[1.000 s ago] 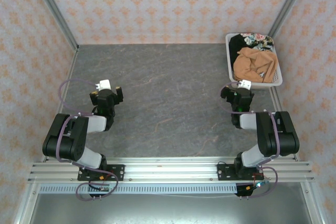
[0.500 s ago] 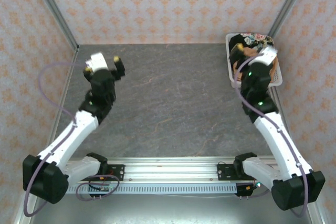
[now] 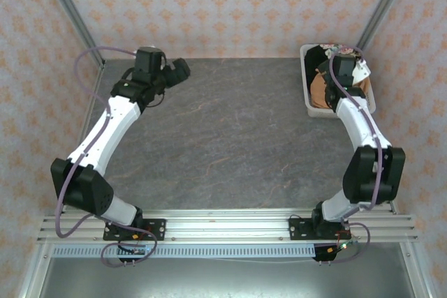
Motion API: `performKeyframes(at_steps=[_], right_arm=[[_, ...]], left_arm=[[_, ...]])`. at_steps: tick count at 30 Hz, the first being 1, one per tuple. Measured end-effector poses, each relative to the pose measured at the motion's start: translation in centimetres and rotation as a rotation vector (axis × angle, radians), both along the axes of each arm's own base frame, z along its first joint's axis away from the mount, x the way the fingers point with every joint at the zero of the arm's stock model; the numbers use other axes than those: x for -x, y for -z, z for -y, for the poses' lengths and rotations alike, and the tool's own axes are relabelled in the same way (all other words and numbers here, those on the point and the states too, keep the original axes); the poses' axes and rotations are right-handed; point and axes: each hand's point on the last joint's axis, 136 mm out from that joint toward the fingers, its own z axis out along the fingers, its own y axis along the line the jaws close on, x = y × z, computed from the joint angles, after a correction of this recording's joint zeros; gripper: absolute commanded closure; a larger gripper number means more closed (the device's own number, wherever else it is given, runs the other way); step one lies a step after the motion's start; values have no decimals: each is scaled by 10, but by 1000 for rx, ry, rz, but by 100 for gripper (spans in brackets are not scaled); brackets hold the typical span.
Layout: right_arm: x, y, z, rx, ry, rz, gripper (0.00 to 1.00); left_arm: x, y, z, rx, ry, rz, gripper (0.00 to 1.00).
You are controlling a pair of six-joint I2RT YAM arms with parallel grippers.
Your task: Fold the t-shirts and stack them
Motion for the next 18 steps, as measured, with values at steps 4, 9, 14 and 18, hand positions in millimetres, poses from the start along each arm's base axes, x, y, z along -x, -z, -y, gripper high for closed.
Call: performKeyframes(at_steps=[4,9,14,18], right_arm=[[-23,24,24,-61,89,11,1],[-57,43,44,-112,157,43,1],[-77,74,58,-161,219,27,1],[-86,98,69,-185,252,10,19]], left_arm=[[12,4,41,69,120,-32,3],[21,3,66,114,192,-49,4],[24,1,73,136,214,-53,5],[24,-10,76,149,224,-42,8]])
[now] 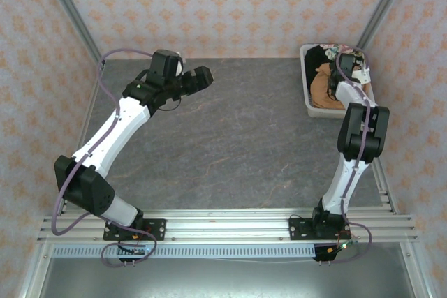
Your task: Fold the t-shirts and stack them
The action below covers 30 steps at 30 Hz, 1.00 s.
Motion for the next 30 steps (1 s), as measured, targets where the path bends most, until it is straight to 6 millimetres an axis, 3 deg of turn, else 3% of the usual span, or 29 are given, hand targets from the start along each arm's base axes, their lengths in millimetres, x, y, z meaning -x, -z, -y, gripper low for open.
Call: performKeyframes(at_steps=[4,7,12,15,18,21,26,30], right_arm=[[-7,13,0,-27,-8,3,73],[-10,10,0,-28,-8,49,100],[7,1,-4,-21,2,87,100],[18,-29,-12,3,1,138,100],[26,-82,-28,48,-21,224,100],[37,-149,-52,93,-71,340,100],[56,-261,-97,181,-183,527,100],[76,-337,-138,259,-293,644,100]], left_arm=[[1,-4,1,3,5,3,11],[6,-4,-1,-1,6,-3,12],[19,-11,-7,0,3,9,13],[24,-11,-9,-2,0,10,14],[25,-6,-11,-11,-8,1,14],[26,-1,-14,-24,-18,-11,15],[25,2,-20,-56,-38,-10,16],[26,8,-31,-110,-76,-25,15]])
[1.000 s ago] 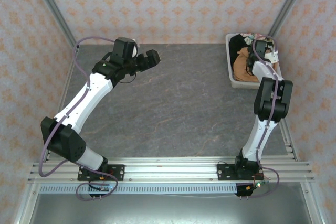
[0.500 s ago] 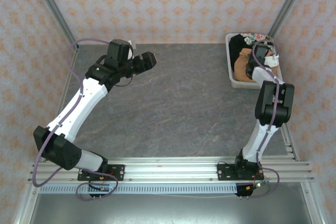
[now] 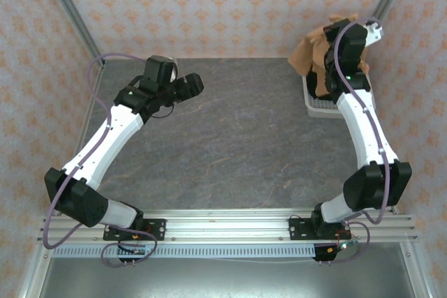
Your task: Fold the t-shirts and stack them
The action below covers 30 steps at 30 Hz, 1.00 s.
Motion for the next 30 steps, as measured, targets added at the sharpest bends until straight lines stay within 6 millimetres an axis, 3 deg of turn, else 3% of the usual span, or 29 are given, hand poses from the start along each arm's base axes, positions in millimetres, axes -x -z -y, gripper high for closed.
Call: performKeyframes(at_steps=[2,5,9,12,14,15,17,18,20,22,24,27,30], right_arm=[[15,-34,-28,30,-77,61,100],[33,-64,-70,52,-204,119,100],[50,-73,-140,60,-396,131,100],[63,-49,-206,61,-562,76,100],[72,-12,-246,56,-657,-1,96],[75,9,-261,57,-692,-46,85],[84,73,-294,68,-775,-187,53],[88,101,-305,75,-804,-256,44],[99,162,-318,107,-851,-427,32],[109,203,-320,142,-870,-566,27],[115,222,-312,177,-866,-645,26],[115,228,-293,205,-844,-685,27],[102,232,-262,220,-783,-710,28]], left_arm=[[2,3,-9,-40,-31,-15,15],[3,0,-24,-102,-82,-23,15],[3,-9,-43,-154,-149,-18,14],[4,-6,-60,-183,-196,-36,13],[5,-3,-70,-196,-219,-55,13],[6,-3,-73,-201,-228,-58,12],[6,-1,-76,-204,-238,-67,11],[8,1,-76,-207,-238,-75,11],[11,10,-77,-215,-237,-101,11],[16,23,-78,-222,-237,-139,10],[24,42,-78,-226,-230,-194,10],[39,77,-76,-219,-220,-292,10],[56,110,-74,-208,-221,-391,10]])
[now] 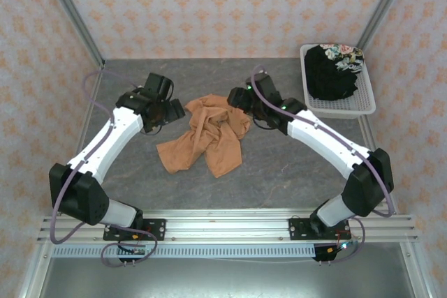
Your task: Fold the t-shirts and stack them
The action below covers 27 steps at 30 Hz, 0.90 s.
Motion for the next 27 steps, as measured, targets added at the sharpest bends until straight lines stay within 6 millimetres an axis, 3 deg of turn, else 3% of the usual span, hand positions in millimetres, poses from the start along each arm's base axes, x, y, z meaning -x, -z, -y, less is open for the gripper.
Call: performKeyframes(at_steps=[3,5,10,15,17,20,23,25,27], right_arm=[[-16,14,20,60,26,-13,28],[-25,31,17,106,11,-45,29],[-51,105,-4,196,-49,-178,33],[-58,175,-1,260,-60,-328,42],[-60,190,1,279,-61,-364,48],[-62,196,3,296,-55,-382,67],[-61,198,7,301,-42,-393,95],[-58,203,16,306,-15,-411,100],[-55,202,26,308,10,-412,100]], left_arm=[[17,30,5,30,-22,-92,9],[28,48,10,56,-40,-150,9],[57,83,30,95,-46,-262,9],[75,111,44,95,-45,-346,14],[83,123,43,84,-64,-381,22],[90,136,38,60,-96,-407,46],[85,141,29,8,-110,-398,84],[79,143,20,-28,-120,-393,97],[69,143,10,-46,-134,-389,100]])
